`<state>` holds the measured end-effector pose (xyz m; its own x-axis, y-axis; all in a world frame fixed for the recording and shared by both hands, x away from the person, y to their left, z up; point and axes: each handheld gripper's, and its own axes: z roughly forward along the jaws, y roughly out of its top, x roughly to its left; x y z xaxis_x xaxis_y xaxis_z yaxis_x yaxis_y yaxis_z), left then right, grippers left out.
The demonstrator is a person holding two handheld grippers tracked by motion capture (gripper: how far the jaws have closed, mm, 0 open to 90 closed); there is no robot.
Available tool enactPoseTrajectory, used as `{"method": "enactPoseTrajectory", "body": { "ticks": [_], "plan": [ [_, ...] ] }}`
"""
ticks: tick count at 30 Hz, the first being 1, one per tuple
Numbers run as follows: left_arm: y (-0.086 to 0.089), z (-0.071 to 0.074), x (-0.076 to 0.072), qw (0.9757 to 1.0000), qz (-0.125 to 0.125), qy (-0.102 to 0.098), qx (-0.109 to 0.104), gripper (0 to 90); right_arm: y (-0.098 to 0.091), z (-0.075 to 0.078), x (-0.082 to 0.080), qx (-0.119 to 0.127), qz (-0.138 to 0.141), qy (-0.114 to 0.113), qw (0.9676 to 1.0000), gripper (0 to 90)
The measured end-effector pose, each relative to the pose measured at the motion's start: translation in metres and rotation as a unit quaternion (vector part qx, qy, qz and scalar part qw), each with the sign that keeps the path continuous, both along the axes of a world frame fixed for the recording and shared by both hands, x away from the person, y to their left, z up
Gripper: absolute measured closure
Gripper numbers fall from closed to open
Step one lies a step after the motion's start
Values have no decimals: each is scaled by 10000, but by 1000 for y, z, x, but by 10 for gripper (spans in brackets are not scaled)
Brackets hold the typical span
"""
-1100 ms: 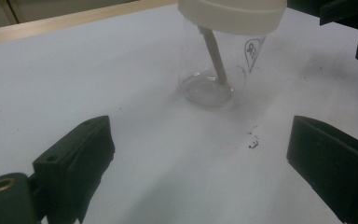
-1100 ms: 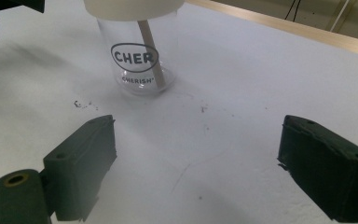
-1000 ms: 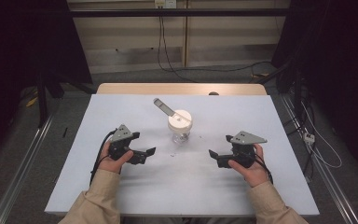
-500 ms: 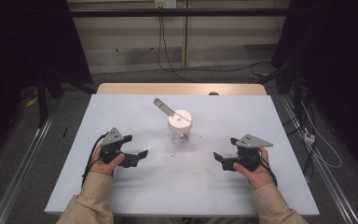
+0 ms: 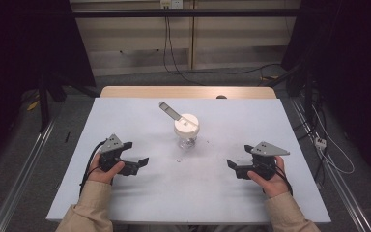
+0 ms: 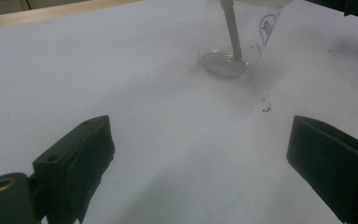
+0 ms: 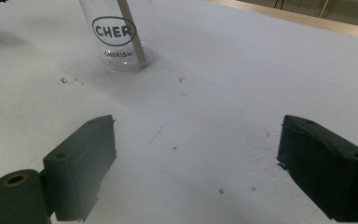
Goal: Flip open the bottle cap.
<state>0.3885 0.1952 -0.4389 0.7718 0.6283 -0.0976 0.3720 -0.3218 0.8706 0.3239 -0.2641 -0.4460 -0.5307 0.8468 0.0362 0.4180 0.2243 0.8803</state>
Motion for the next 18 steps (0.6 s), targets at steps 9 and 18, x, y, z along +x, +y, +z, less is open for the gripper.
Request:
{"method": "enactPoseTrajectory", "body": {
  "ticks": [9,18],
  "plan": [
    [4,-1,-1,10000,42,10,13,68,-6,-1,-5,2,-27,-25,10000,121],
    [10,-2,-3,10000,79,13,35,68,-10,-2,-10,-15,-63,-38,10000,122]
  ]
}}
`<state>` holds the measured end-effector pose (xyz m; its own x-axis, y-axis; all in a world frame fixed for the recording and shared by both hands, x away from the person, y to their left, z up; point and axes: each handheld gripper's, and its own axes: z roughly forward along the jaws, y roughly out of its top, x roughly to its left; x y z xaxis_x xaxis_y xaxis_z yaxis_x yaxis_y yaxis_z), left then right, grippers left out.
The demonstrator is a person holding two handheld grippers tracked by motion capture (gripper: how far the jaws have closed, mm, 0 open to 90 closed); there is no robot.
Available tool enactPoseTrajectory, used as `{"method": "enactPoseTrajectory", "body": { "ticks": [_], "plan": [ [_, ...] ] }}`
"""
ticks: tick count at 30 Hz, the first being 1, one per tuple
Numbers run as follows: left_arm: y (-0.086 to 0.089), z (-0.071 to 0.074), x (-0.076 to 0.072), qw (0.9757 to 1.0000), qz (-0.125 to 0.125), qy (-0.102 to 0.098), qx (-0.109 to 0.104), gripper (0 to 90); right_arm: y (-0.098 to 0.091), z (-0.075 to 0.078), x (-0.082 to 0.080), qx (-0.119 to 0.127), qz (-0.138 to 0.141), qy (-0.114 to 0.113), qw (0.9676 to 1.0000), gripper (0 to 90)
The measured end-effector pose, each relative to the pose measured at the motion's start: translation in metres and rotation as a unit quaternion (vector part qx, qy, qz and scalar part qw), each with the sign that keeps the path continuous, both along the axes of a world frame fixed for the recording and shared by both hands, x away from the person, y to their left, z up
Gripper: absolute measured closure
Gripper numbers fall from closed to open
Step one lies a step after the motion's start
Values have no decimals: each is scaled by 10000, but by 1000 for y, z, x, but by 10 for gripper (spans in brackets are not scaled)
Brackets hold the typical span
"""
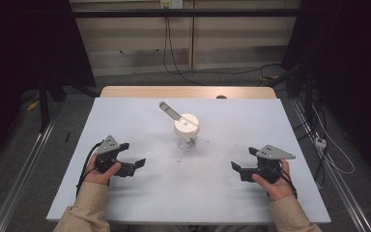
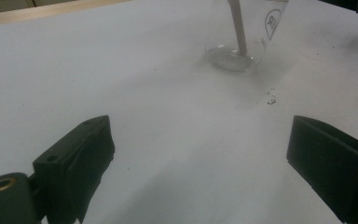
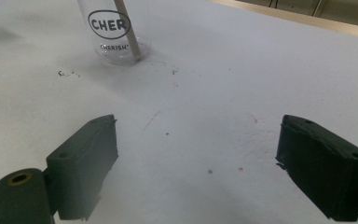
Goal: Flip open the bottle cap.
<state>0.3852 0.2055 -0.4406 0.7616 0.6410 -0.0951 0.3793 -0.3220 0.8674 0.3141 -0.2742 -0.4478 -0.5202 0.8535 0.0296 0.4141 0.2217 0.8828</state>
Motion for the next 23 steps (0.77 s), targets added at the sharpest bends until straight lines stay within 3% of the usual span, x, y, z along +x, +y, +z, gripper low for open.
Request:
{"method": "enactPoseTrajectory", "body": {
  "ticks": [23],
  "plan": [
    [18,-3,-4,9999,123,17,97,68,-7,-3,-5,-30,-52,14,10000,125]
  ]
}}
